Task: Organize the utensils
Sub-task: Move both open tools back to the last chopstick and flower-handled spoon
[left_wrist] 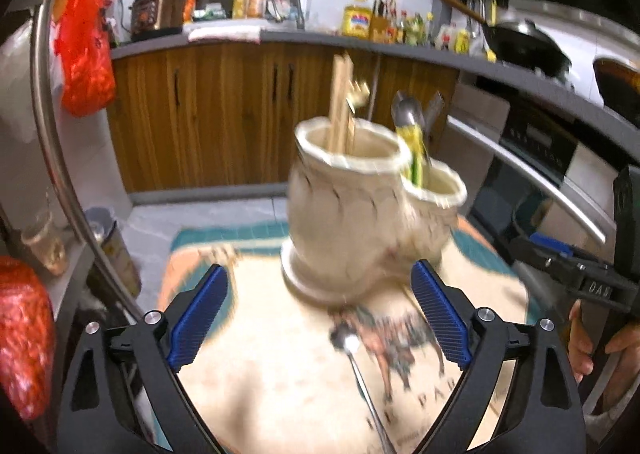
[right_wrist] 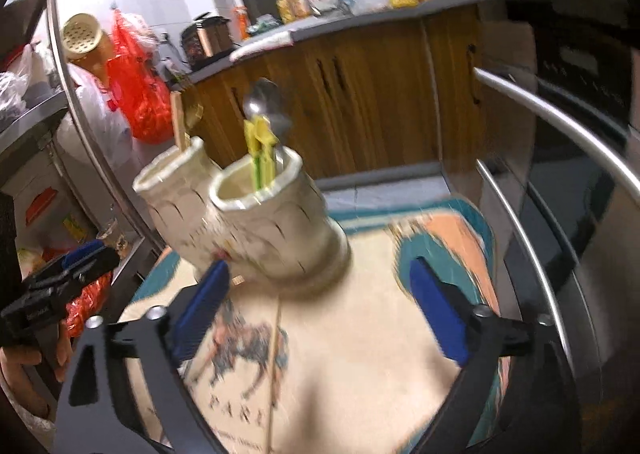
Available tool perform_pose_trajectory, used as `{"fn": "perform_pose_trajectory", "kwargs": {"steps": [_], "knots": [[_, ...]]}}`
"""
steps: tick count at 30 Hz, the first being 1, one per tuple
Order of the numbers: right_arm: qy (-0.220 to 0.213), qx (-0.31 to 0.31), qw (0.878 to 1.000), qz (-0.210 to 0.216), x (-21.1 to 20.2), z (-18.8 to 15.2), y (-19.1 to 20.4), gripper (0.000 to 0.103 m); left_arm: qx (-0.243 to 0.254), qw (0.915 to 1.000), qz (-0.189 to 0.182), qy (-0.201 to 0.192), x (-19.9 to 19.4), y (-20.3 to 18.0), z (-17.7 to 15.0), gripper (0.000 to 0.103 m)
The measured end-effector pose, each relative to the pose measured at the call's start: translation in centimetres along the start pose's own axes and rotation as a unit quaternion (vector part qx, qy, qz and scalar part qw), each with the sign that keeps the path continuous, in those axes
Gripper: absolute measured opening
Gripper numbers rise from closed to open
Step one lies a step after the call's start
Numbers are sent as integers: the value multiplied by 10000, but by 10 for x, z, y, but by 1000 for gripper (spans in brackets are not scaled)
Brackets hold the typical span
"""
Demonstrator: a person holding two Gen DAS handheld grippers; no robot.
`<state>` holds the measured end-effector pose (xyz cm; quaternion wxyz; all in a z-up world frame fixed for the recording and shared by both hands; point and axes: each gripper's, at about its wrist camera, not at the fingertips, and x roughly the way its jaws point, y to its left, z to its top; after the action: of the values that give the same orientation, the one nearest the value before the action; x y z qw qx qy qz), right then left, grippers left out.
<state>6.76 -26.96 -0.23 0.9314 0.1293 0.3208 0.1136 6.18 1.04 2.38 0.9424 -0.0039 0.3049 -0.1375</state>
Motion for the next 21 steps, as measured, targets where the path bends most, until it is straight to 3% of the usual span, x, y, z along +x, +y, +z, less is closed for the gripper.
{"fn": "perform_pose_trajectory", "kwargs": {"steps": [10, 17, 21], "knots": [[567, 122, 9978, -327, -4, -37, -24, 98, 97, 9967, -140, 800, 32, -53, -39, 94], [574, 265, 9970, -446, -15, -43, -45, 98, 253, 9934, -52, 1117, 64, -87, -52, 94], [567, 271, 9970, -455, -20, -44, -51, 98, 316, 9913, -32, 1276, 80, -101, -56, 88]]}}
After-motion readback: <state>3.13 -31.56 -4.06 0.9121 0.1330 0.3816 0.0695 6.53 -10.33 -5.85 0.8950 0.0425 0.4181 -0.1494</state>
